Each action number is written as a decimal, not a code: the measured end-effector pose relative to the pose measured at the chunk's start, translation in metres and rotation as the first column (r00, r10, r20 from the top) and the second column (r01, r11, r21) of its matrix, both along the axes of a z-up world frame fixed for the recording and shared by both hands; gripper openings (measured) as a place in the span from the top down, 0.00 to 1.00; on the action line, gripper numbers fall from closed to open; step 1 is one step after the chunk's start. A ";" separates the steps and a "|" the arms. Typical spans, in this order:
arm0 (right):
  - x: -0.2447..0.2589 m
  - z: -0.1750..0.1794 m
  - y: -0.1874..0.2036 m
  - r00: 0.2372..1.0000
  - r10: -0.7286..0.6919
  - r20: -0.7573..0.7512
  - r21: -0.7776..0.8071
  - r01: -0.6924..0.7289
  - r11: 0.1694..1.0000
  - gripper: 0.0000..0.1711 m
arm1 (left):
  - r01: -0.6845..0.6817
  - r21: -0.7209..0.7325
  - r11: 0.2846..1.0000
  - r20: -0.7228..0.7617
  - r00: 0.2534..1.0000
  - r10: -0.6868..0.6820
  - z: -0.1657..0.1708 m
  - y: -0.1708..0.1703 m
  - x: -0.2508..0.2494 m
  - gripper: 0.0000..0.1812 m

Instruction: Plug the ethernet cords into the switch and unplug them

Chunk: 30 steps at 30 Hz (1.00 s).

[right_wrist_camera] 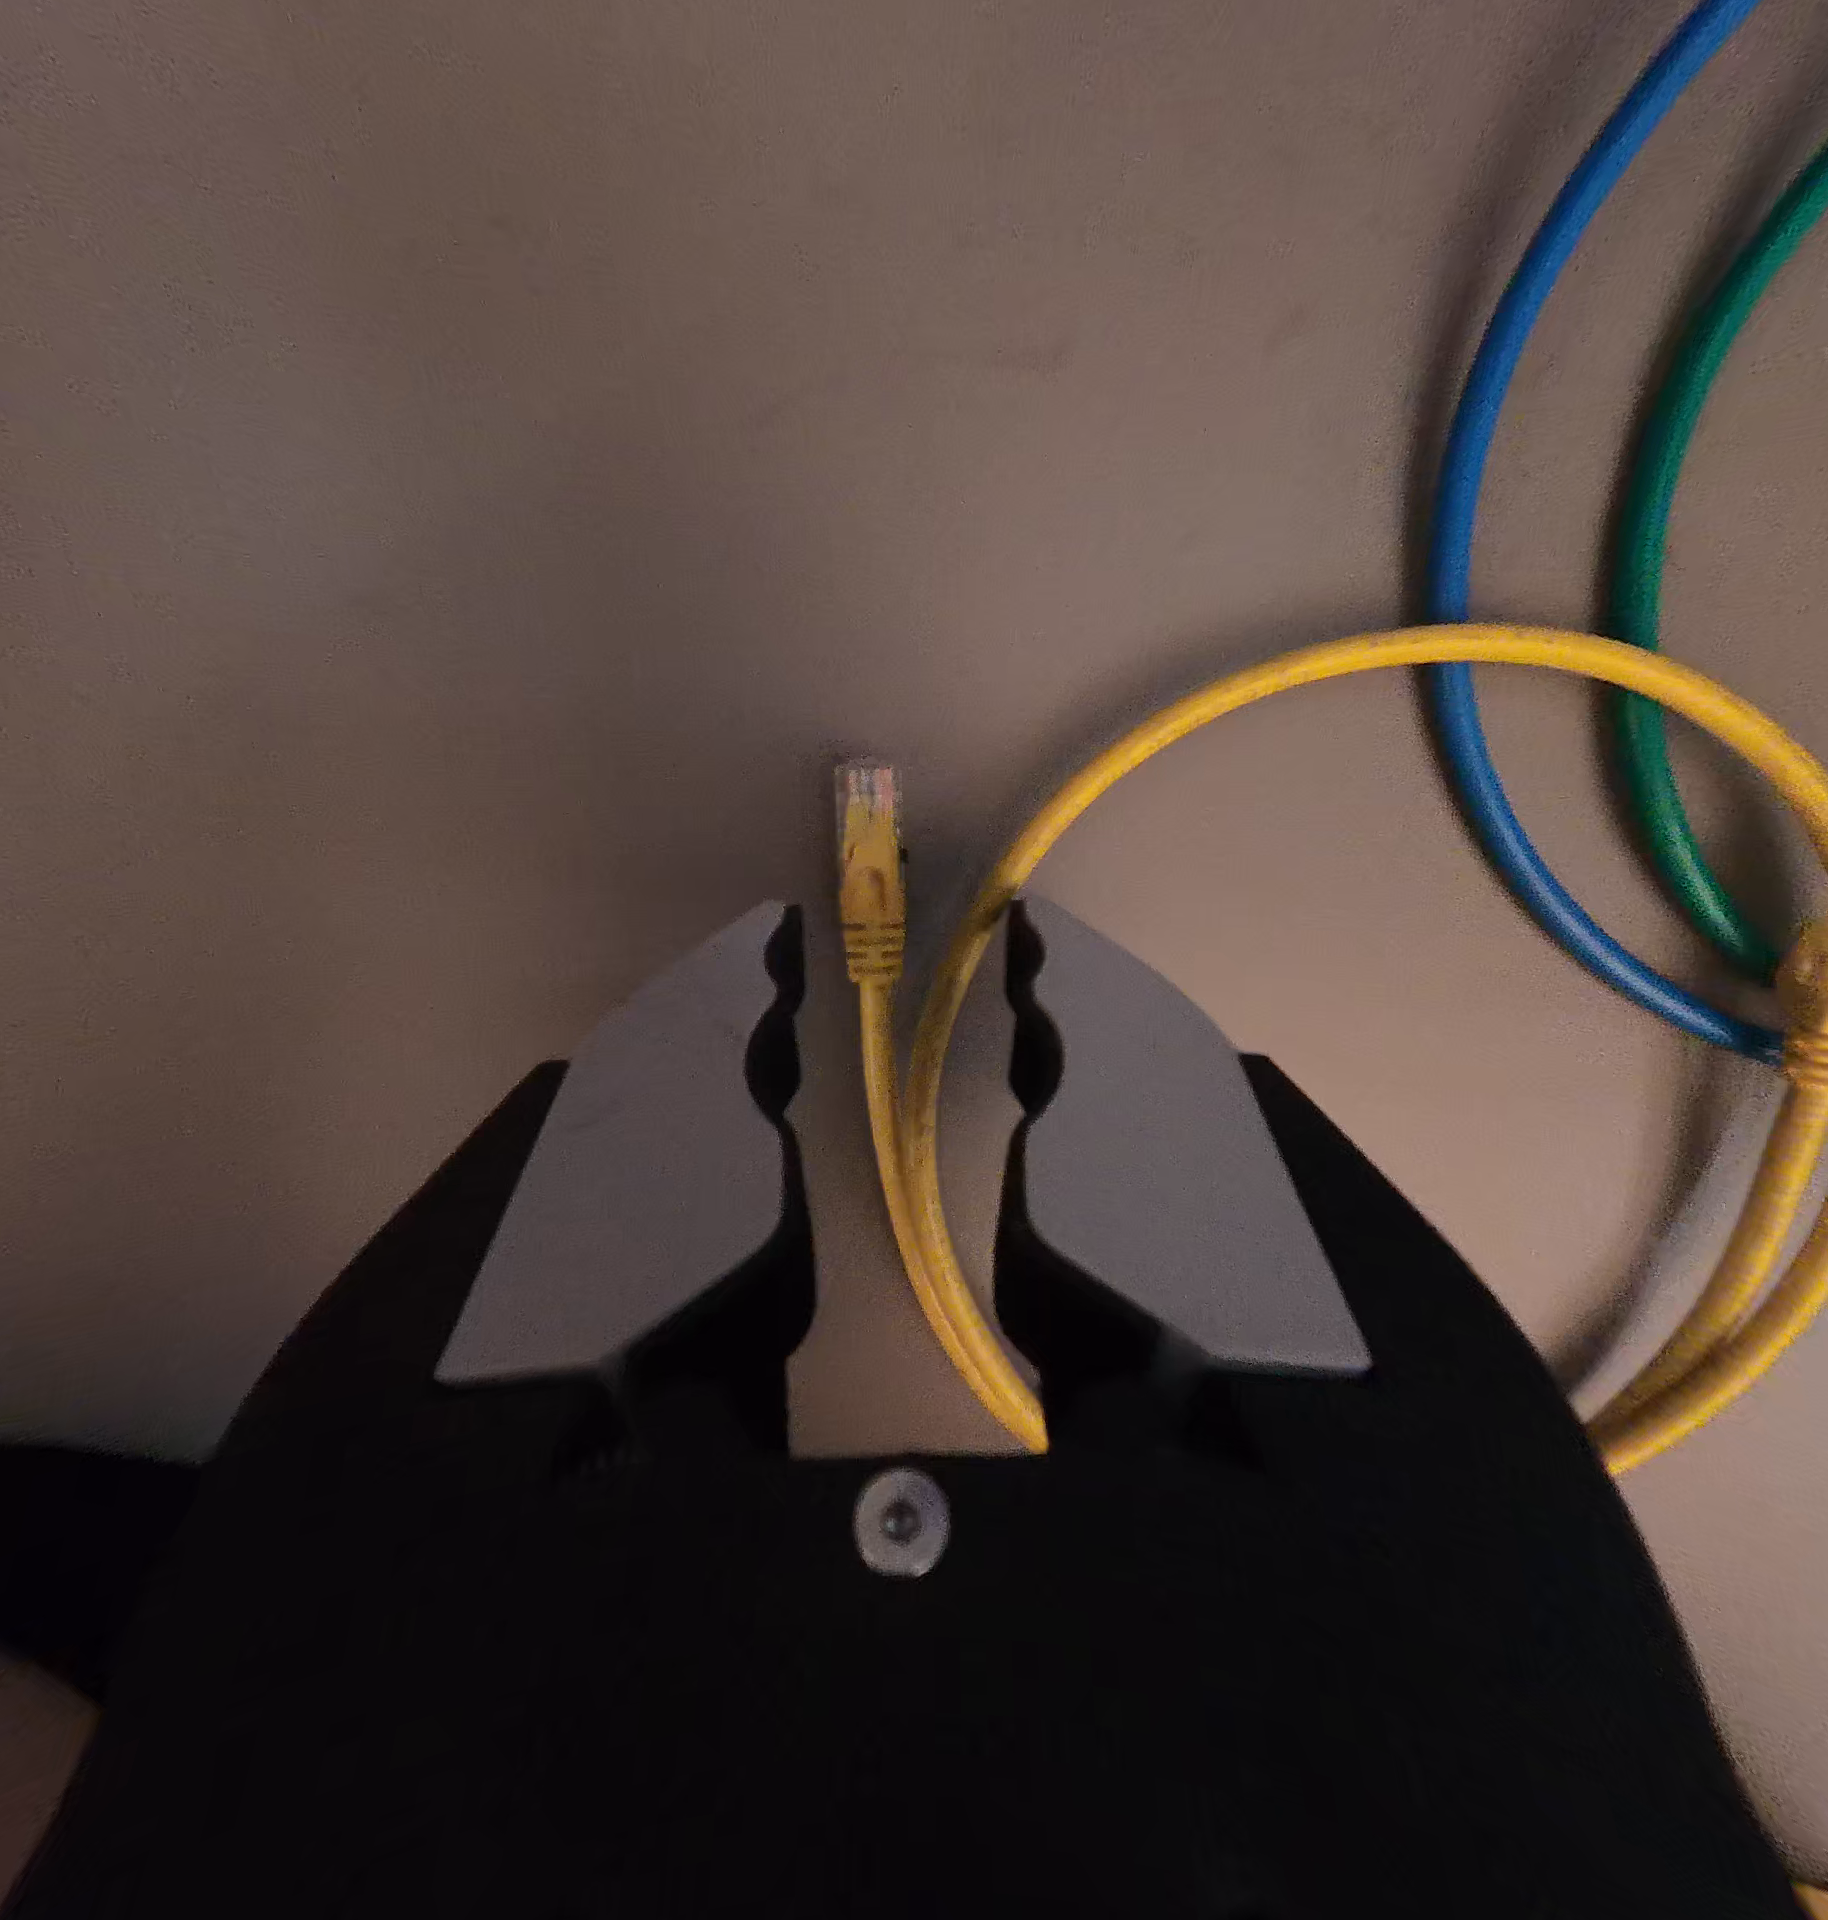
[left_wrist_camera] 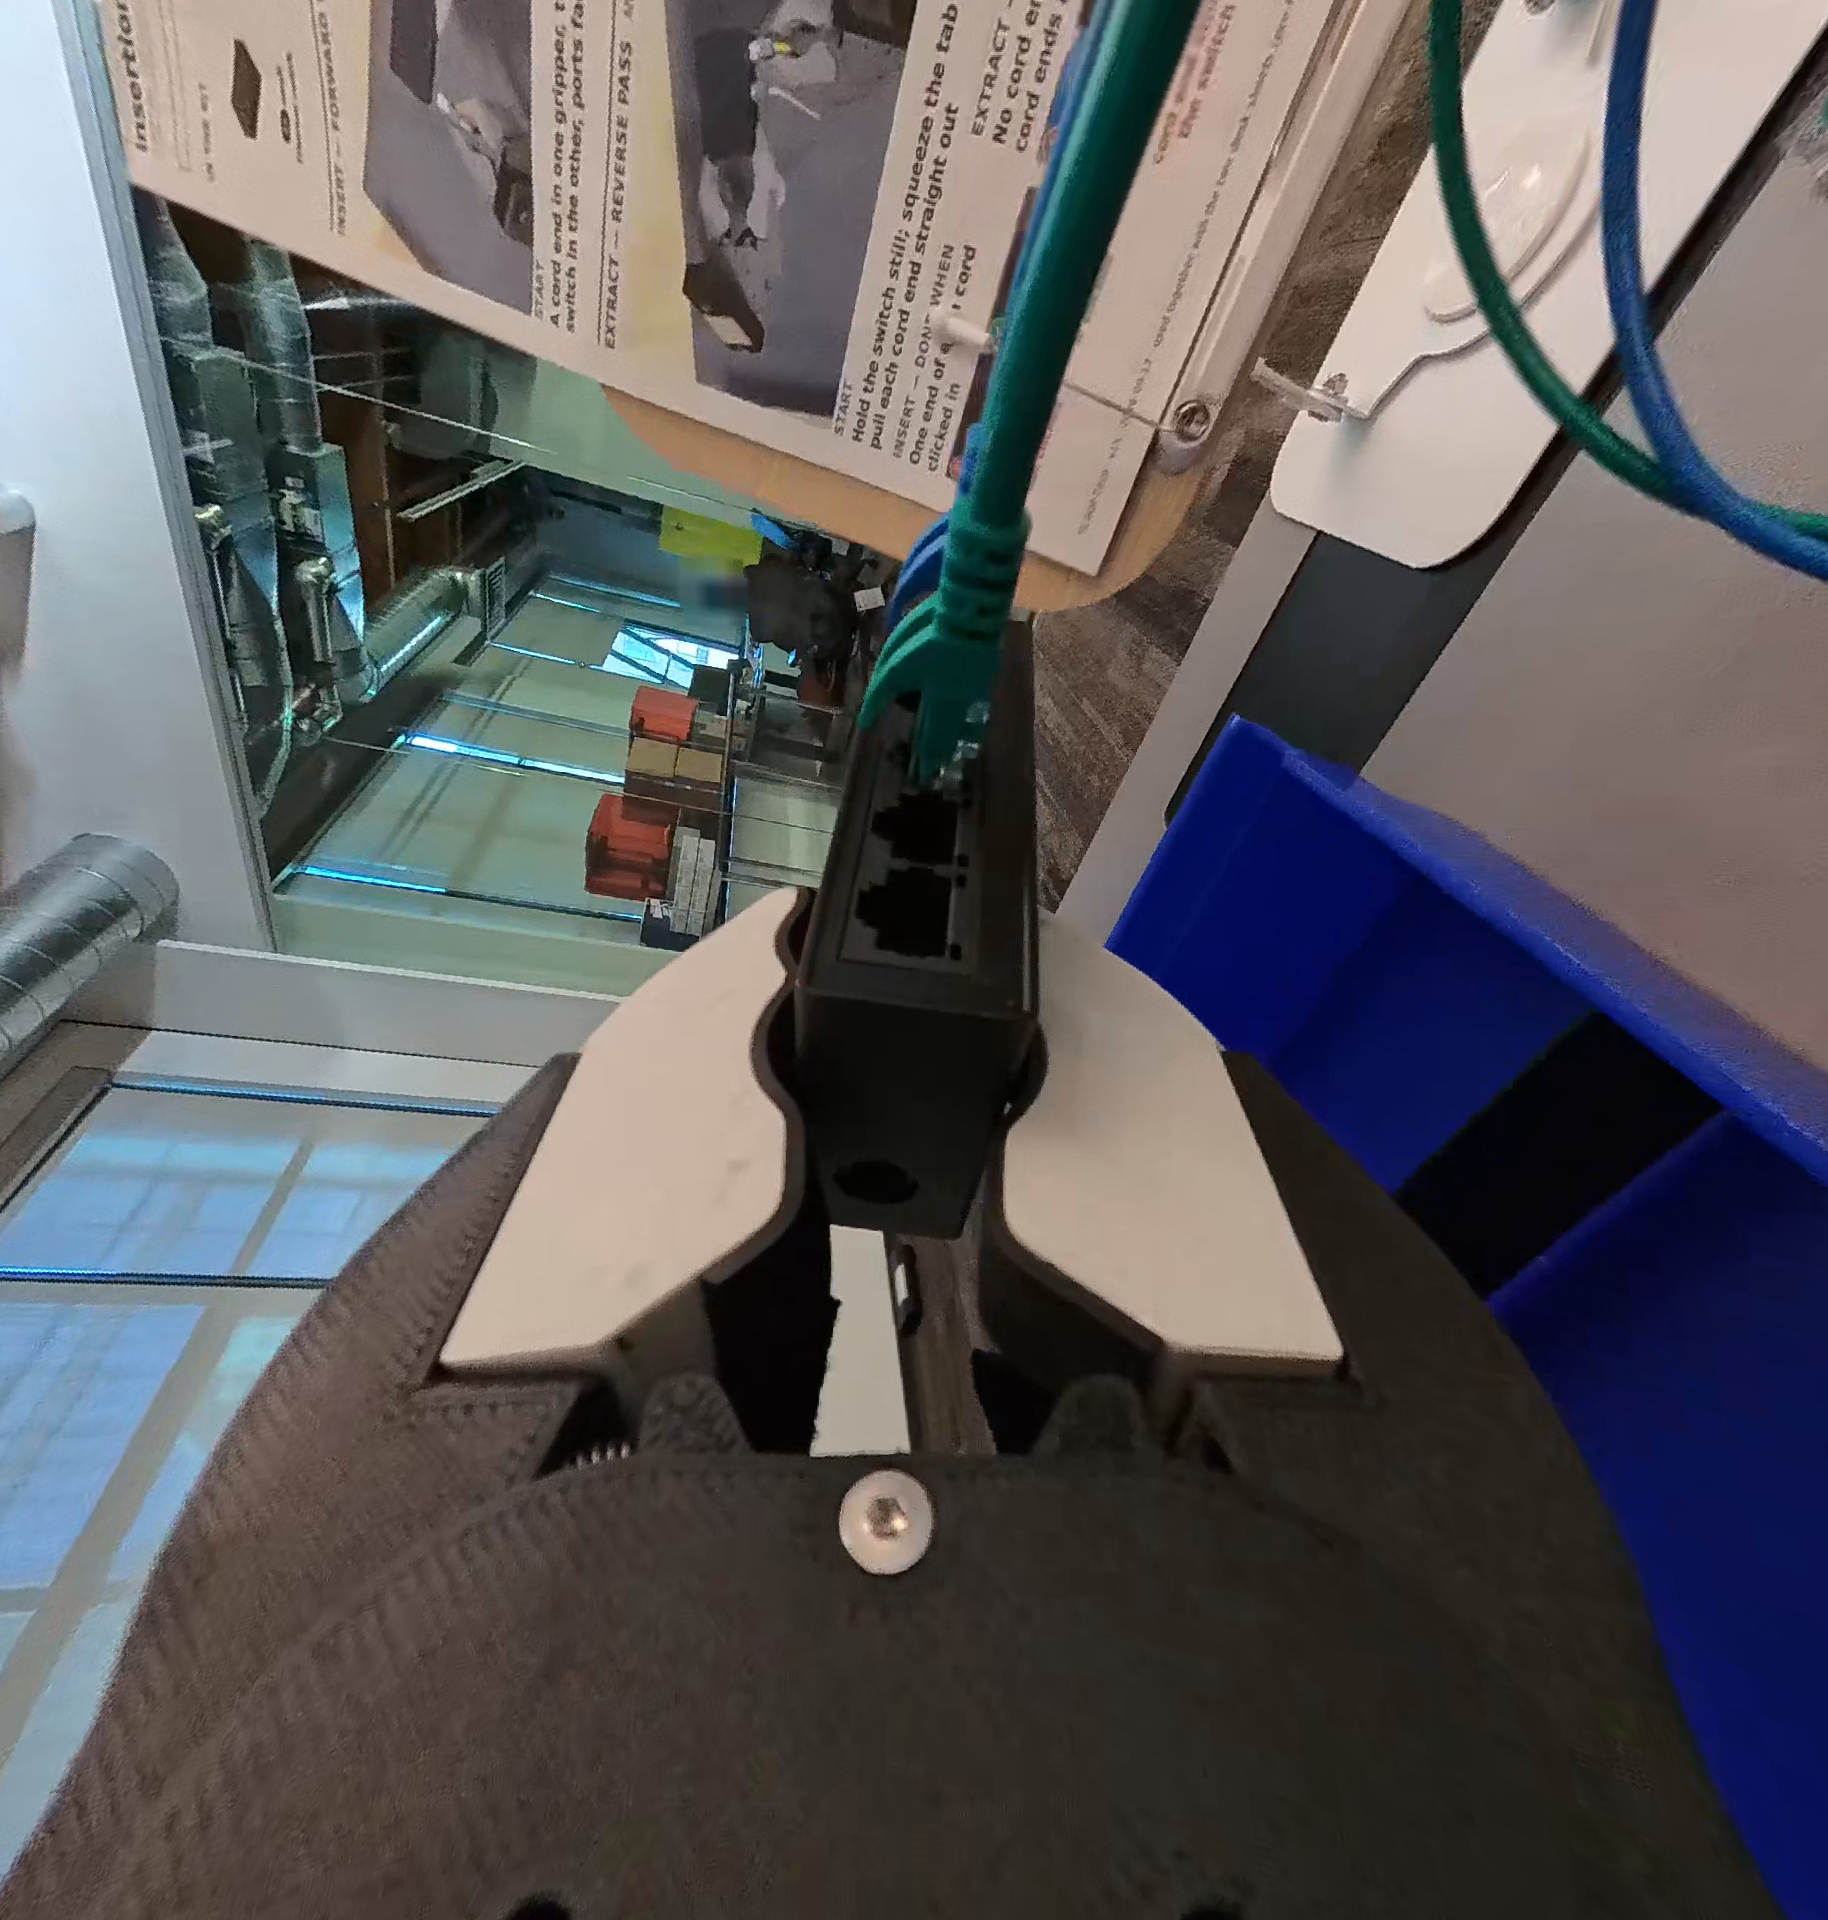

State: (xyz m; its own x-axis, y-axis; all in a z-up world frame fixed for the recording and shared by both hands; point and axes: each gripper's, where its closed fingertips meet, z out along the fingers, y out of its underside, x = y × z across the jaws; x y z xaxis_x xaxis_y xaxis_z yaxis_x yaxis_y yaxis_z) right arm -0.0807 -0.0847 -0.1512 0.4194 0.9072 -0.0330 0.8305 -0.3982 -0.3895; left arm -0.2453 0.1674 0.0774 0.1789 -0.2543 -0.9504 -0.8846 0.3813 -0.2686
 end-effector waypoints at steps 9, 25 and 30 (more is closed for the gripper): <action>-0.016 -0.008 0.028 0.999 -0.037 -0.015 0.075 0.038 0.996 0.86 | 0.021 0.005 1.000 -0.018 1.000 -0.021 -0.003 -0.004 0.013 0.83; 0.013 0.278 -0.087 0.478 0.386 -0.789 0.453 0.027 0.891 0.92 | -0.009 -0.012 1.000 -0.012 1.000 0.009 -0.006 0.002 0.011 0.83; 0.087 0.303 -0.128 0.711 0.252 -0.656 0.624 0.323 0.711 0.93 | -0.006 -0.013 1.000 -0.028 1.000 0.005 -0.009 0.001 0.016 0.83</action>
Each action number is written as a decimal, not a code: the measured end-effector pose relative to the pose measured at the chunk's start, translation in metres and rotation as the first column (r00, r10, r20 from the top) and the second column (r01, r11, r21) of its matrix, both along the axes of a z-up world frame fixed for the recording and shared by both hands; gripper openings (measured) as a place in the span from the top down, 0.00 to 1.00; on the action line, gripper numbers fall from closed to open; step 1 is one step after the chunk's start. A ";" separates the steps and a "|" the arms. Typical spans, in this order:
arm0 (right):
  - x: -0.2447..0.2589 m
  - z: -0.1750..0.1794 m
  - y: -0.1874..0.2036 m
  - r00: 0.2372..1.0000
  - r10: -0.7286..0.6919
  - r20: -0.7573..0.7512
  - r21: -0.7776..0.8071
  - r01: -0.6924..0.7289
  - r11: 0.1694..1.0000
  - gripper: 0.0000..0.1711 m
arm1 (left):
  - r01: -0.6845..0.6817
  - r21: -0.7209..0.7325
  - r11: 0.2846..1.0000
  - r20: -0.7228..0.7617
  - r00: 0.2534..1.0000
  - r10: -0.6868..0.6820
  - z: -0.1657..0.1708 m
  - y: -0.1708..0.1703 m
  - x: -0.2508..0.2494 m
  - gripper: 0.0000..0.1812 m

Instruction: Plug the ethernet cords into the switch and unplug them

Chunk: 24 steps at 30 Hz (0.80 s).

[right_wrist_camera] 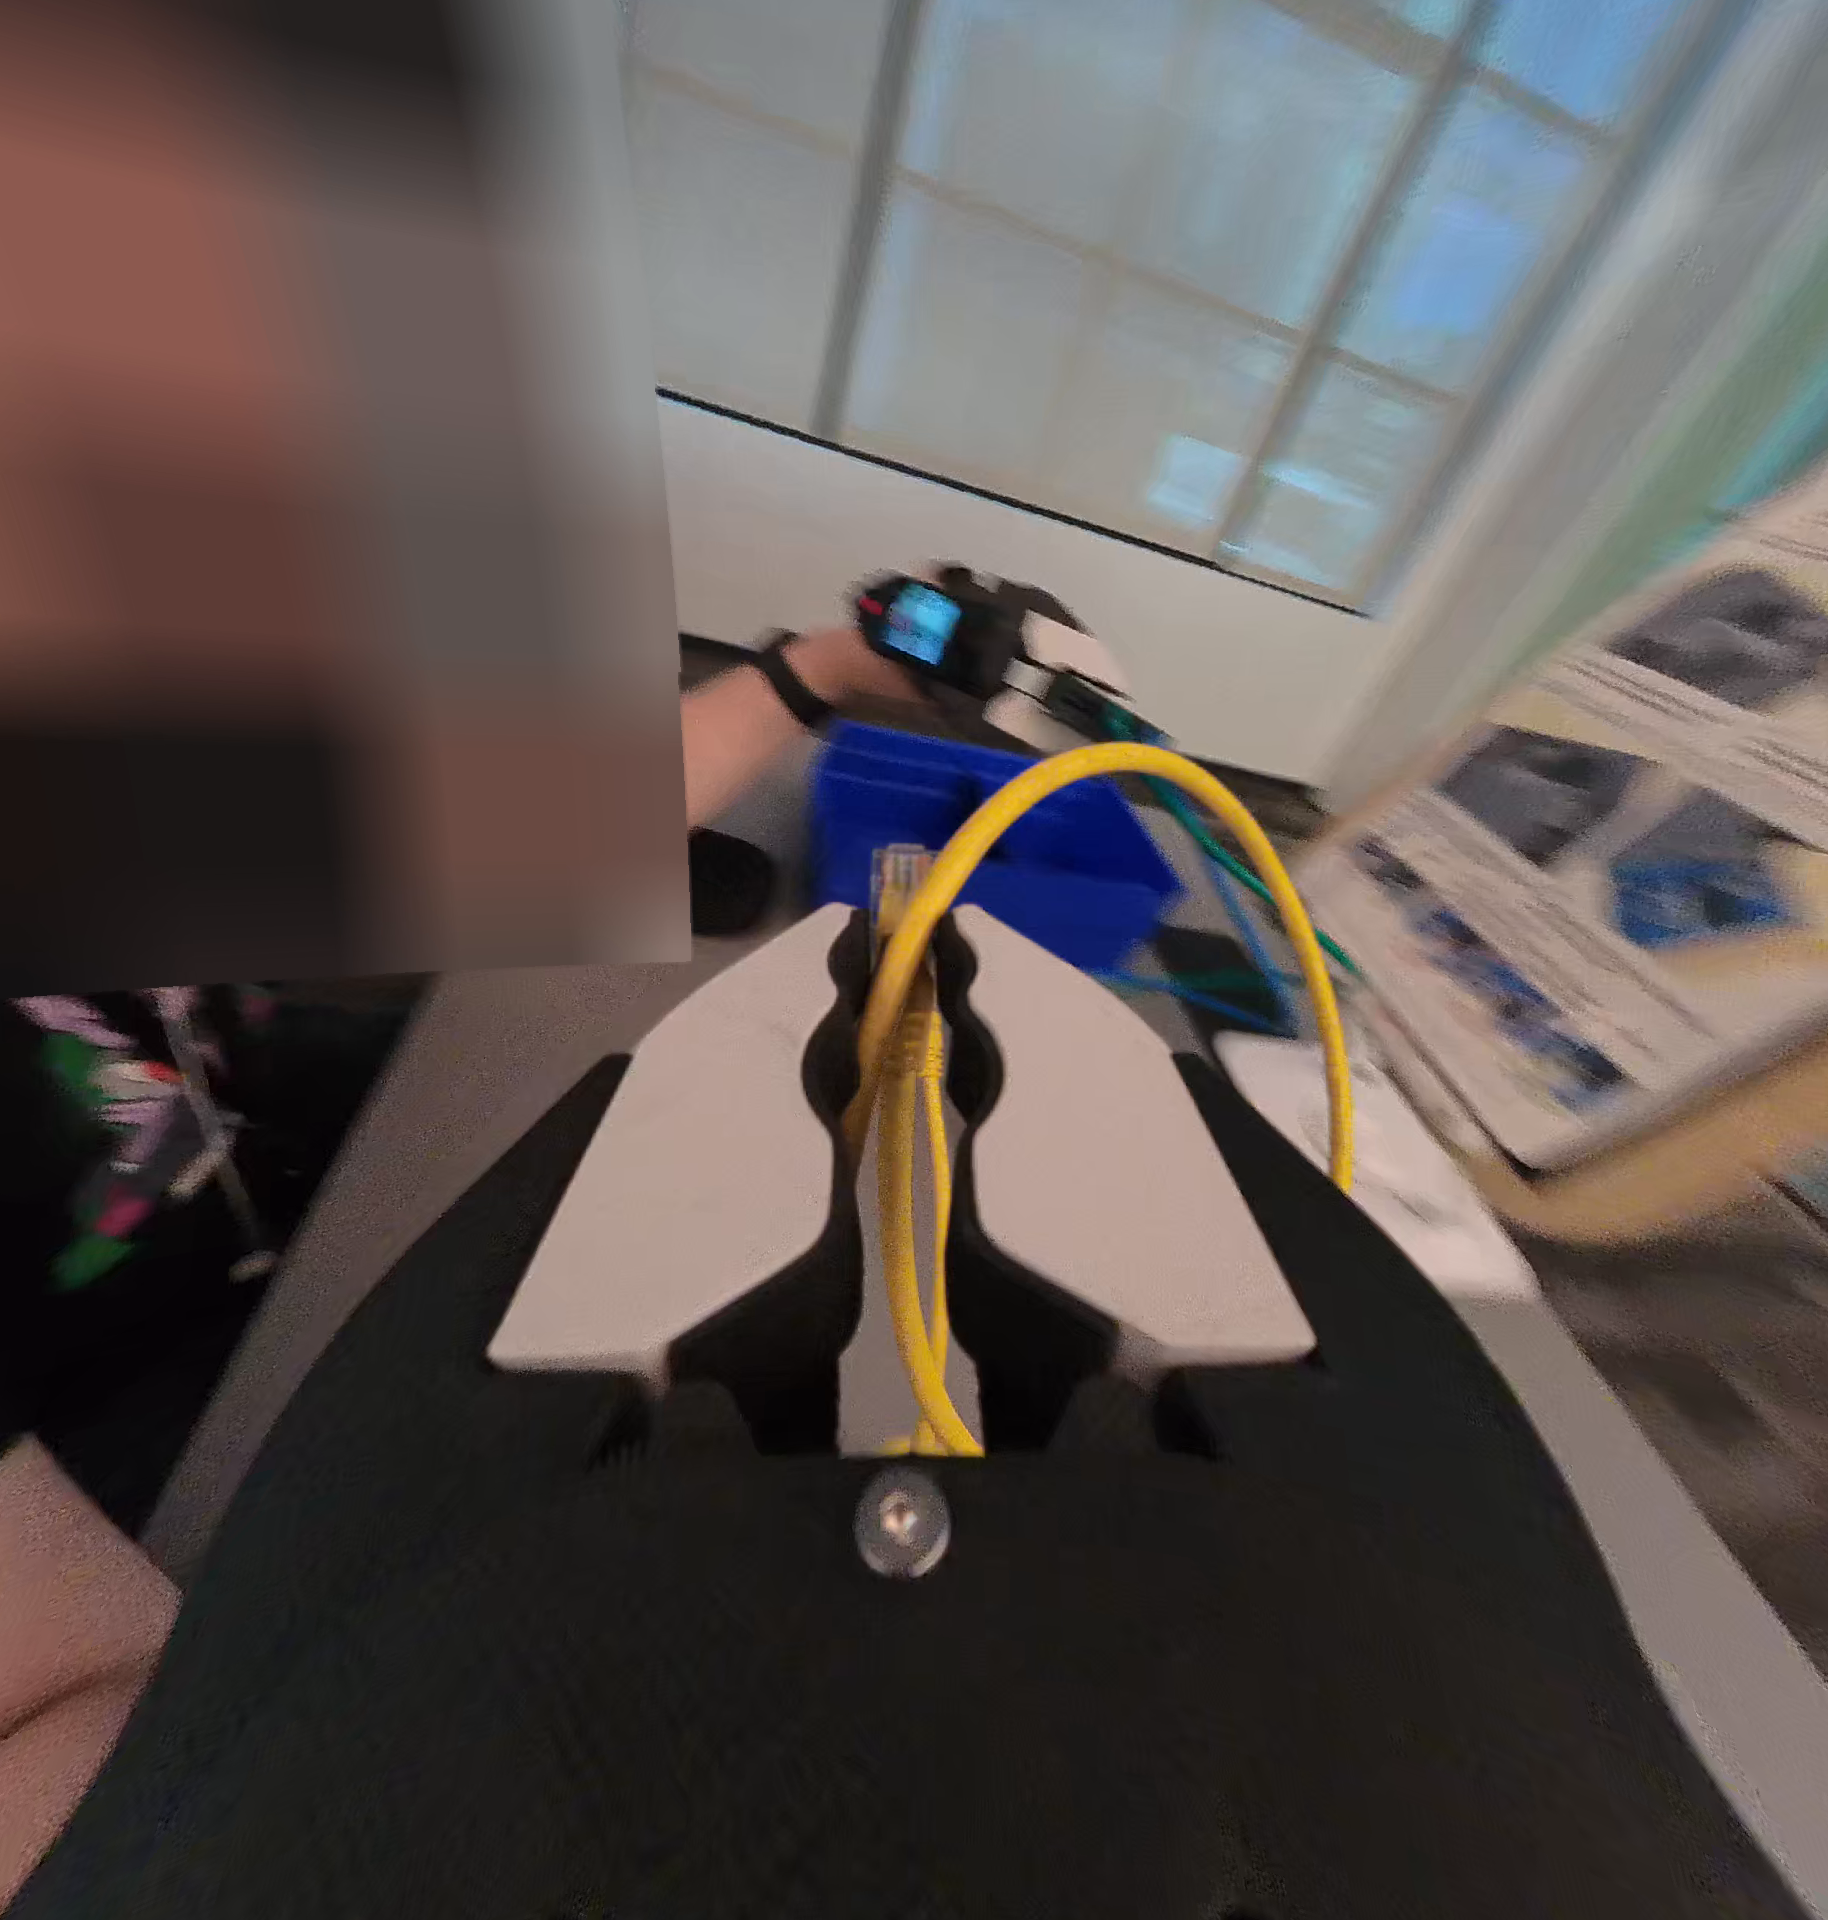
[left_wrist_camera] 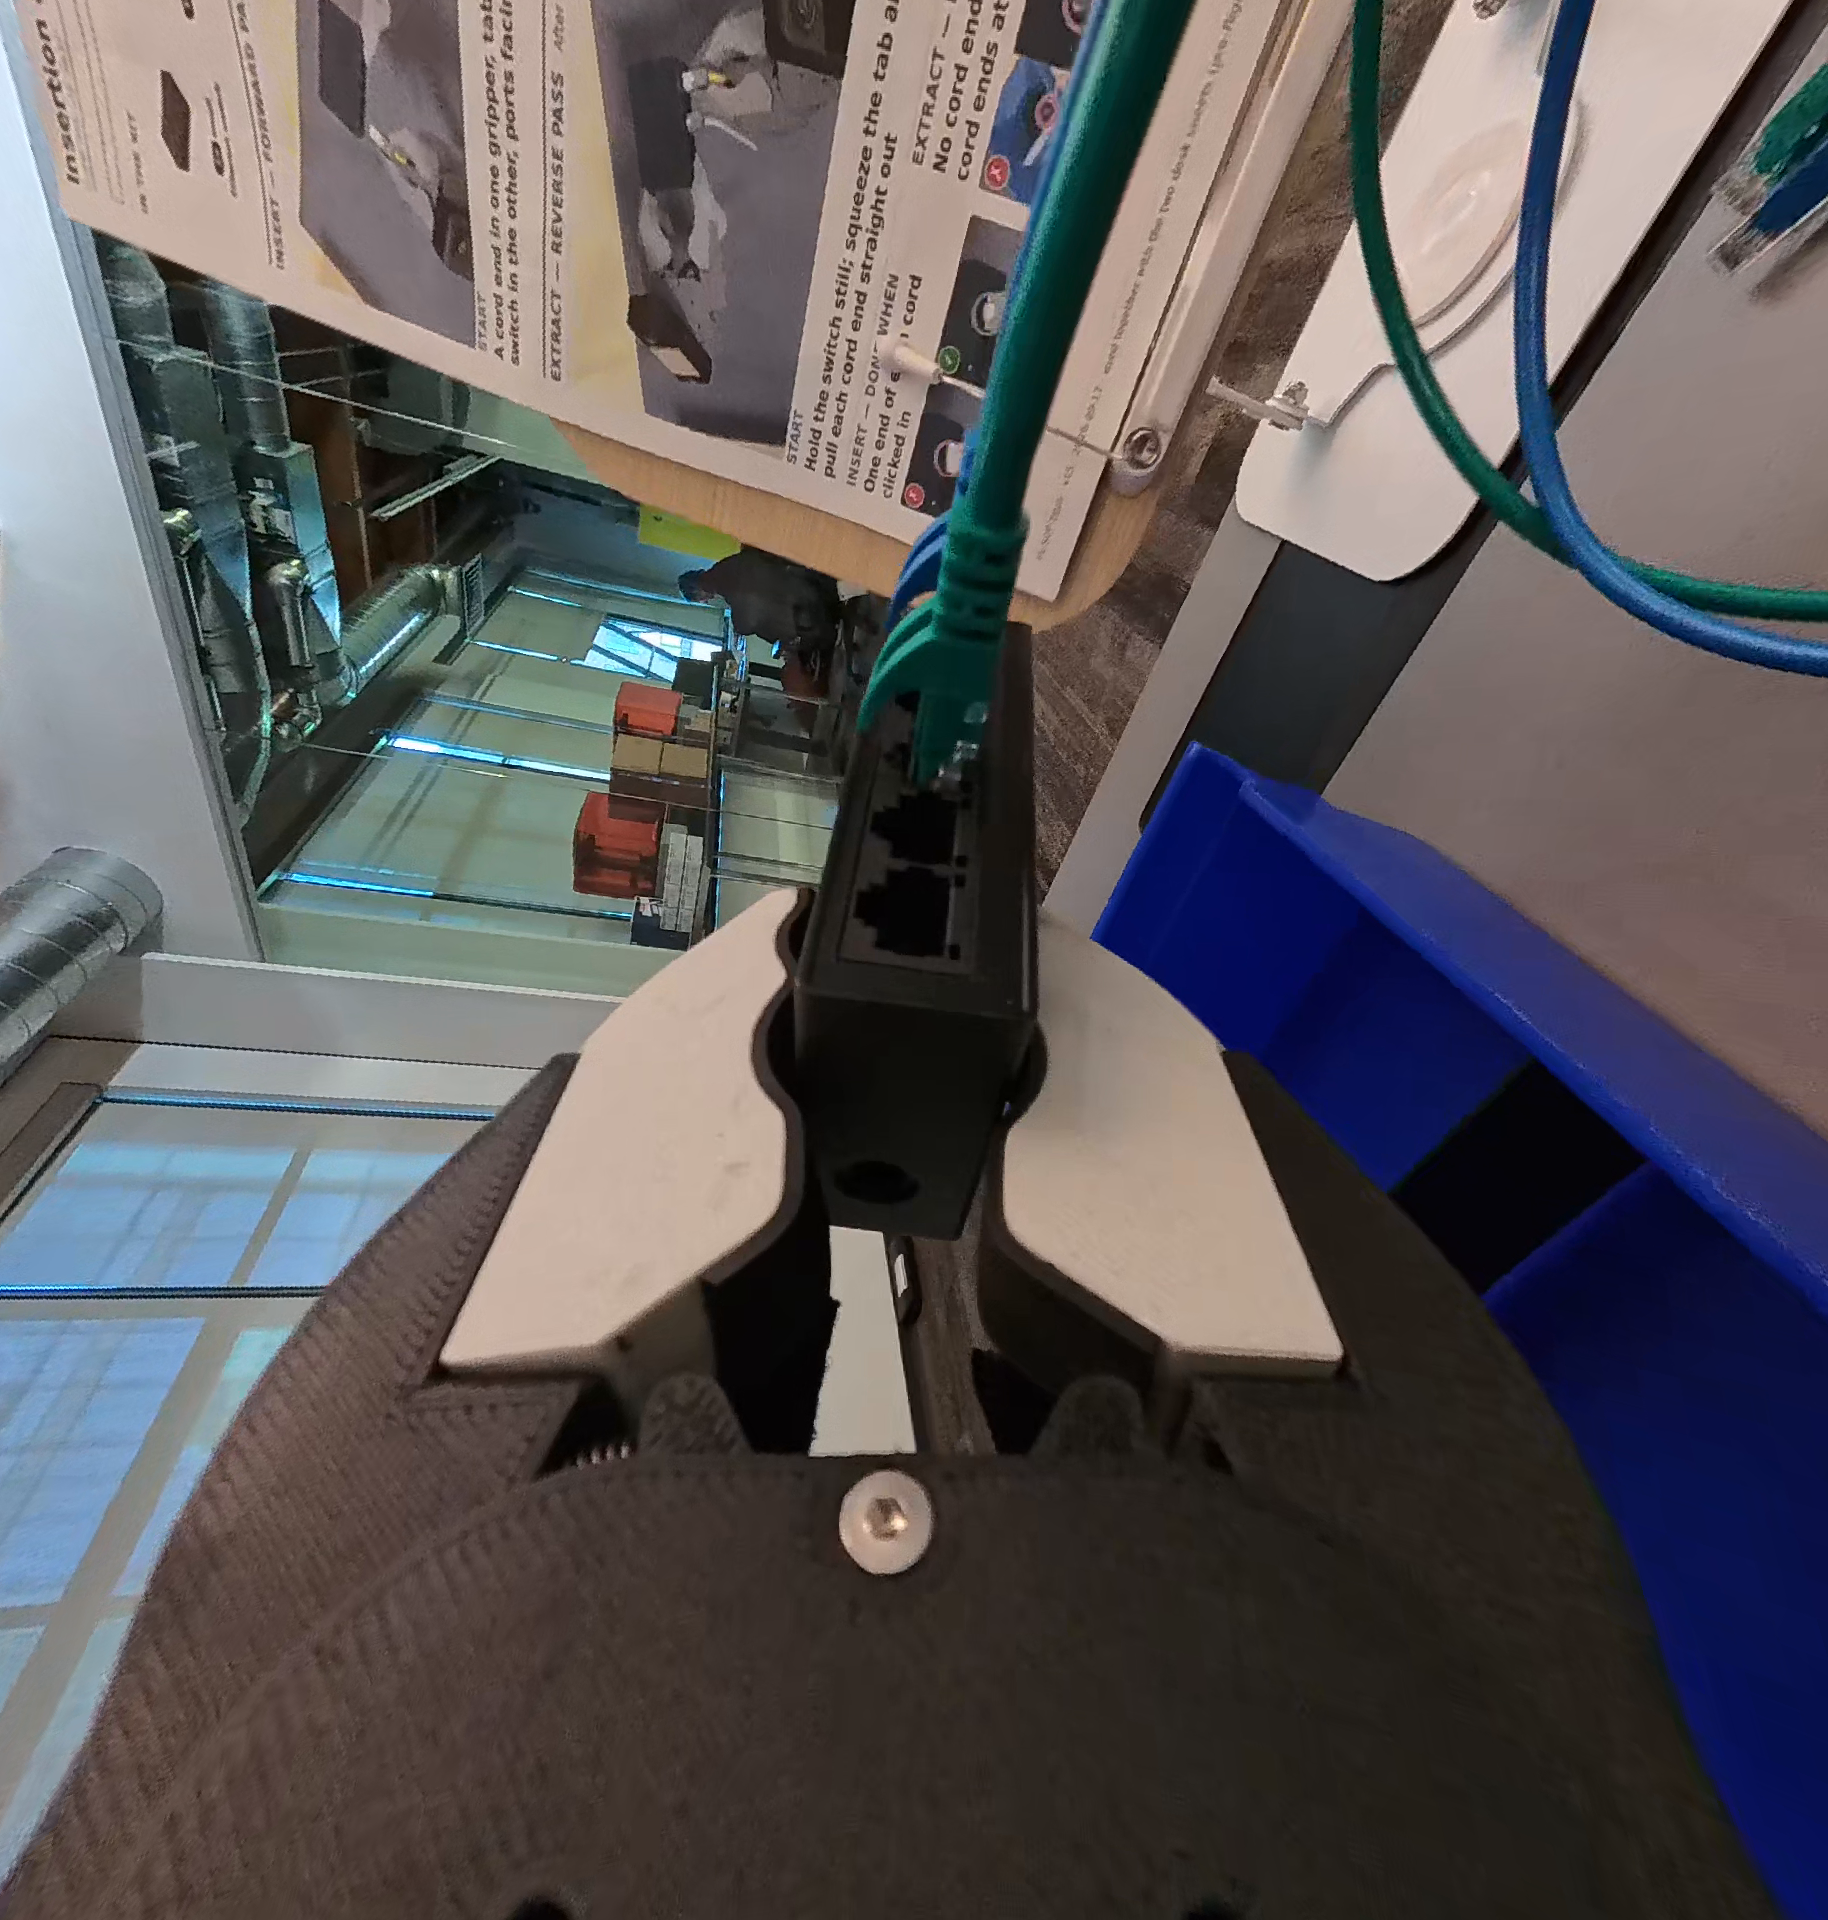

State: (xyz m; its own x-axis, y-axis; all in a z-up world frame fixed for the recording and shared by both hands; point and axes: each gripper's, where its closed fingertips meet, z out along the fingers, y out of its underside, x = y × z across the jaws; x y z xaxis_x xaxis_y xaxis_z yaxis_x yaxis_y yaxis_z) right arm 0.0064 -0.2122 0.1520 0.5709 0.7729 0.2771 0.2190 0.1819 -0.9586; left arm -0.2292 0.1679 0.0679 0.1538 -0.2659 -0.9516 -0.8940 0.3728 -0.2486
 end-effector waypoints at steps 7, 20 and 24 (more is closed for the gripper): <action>0.073 -0.077 -0.016 0.958 -0.239 0.159 -0.296 0.277 0.914 0.92 | 0.005 0.000 1.000 -0.037 0.999 -0.005 -0.007 -0.003 0.009 0.83; 0.098 -0.223 0.015 0.972 -0.090 0.218 -0.862 0.235 0.450 0.92 | 0.020 0.006 1.000 -0.074 0.997 -0.019 -0.014 -0.008 0.020 0.83; 0.086 -0.225 0.011 0.985 -0.031 0.172 -0.895 0.169 0.414 0.89 | 0.057 0.012 0.998 -0.074 0.996 -0.056 -0.013 -0.016 0.028 0.83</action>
